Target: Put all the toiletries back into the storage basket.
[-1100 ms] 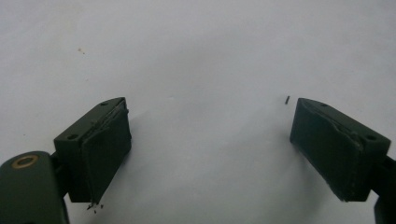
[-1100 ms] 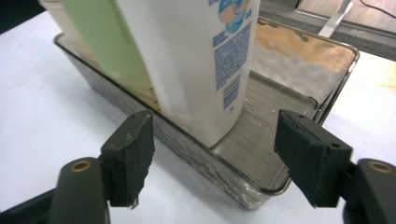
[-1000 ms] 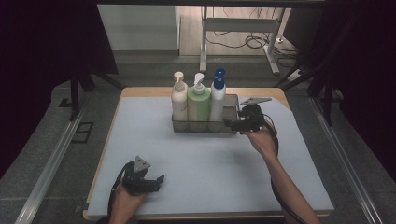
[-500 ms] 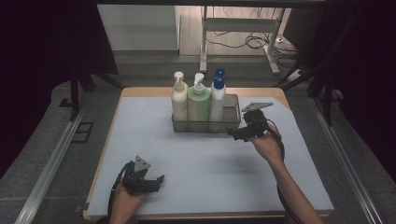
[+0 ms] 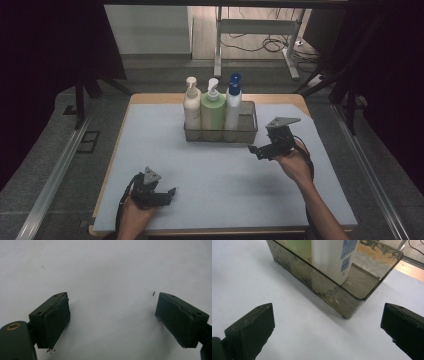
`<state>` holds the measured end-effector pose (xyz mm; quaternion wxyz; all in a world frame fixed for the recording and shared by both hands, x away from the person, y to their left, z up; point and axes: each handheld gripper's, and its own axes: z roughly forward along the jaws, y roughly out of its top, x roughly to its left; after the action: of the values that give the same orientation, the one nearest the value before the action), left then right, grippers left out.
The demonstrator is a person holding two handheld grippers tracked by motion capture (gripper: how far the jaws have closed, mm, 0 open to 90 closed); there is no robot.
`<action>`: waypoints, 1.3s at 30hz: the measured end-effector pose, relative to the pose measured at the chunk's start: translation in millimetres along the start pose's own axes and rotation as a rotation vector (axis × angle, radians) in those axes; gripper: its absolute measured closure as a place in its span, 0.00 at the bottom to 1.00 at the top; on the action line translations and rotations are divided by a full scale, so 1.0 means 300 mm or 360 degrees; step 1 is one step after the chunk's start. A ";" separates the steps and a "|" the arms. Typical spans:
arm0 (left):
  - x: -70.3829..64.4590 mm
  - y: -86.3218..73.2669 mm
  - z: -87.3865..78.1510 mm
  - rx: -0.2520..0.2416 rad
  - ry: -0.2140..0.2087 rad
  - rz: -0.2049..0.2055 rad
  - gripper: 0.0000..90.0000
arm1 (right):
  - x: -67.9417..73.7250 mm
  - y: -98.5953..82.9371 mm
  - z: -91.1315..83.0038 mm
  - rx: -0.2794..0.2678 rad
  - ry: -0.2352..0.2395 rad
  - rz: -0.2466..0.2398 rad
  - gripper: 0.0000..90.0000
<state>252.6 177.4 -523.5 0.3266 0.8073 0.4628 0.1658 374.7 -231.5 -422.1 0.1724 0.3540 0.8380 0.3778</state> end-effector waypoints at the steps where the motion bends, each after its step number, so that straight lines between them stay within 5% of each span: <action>1: 0.000 0.000 0.000 0.0000 0.0000 0.0000 0.13 | 0.002 -0.004 -0.007 0.0003 -0.0002 -0.0004 0.00; 11: 0.000 0.000 0.000 0.0000 0.0001 0.0000 0.13 | 0.022 -0.070 -0.069 0.0015 -0.0006 -0.0041 0.00; 23: 0.000 0.000 0.000 0.0000 0.0001 0.0001 0.13 | 0.019 -0.194 -0.107 0.0019 -0.0040 0.0003 0.00; 39: 0.000 -0.001 0.000 -0.0002 0.0001 0.0001 0.13 | 0.017 -0.371 -0.078 0.0081 -0.0063 0.0106 0.01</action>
<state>252.5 177.5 -523.6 0.3268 0.8072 0.4625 0.1666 306.6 -291.5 -491.0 0.1673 0.3933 0.8315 0.3549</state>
